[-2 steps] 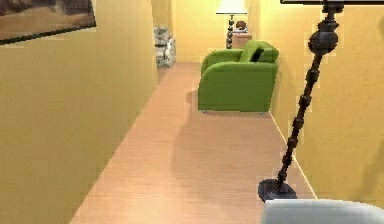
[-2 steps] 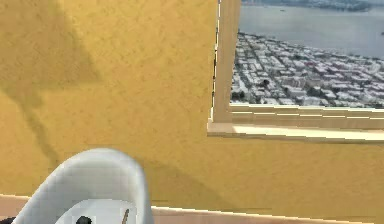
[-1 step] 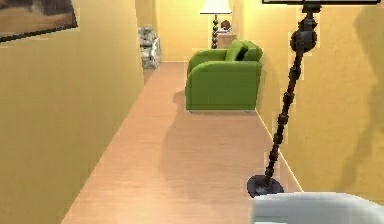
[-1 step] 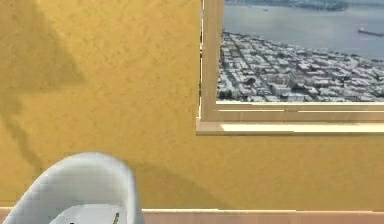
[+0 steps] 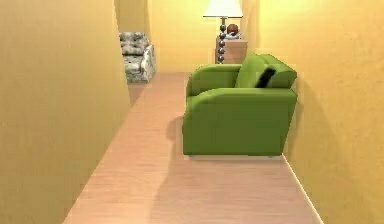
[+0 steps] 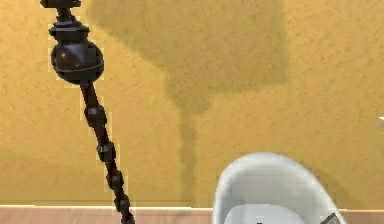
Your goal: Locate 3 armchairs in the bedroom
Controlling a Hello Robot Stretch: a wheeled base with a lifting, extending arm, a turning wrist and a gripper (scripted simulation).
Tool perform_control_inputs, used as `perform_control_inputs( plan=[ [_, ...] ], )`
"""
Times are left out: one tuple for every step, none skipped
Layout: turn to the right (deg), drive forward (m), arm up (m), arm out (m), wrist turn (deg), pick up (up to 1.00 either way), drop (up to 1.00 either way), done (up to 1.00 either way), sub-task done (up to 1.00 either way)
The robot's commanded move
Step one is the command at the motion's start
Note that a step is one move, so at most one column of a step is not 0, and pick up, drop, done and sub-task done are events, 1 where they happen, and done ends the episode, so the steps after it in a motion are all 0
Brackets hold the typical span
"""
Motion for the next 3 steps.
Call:
perform_control_inputs(
  plan=[
    [-9.0,0.0,0.0,0.0,0.0,0.0,0.0,0.0,0.0],
    [0.0,0.05,0.0,0.0,0.0,0.0,0.0,0.0,0.0],
    [18.0,0.0,0.0,0.0,0.0,0.0,0.0,0.0,0.0]
  ],
)
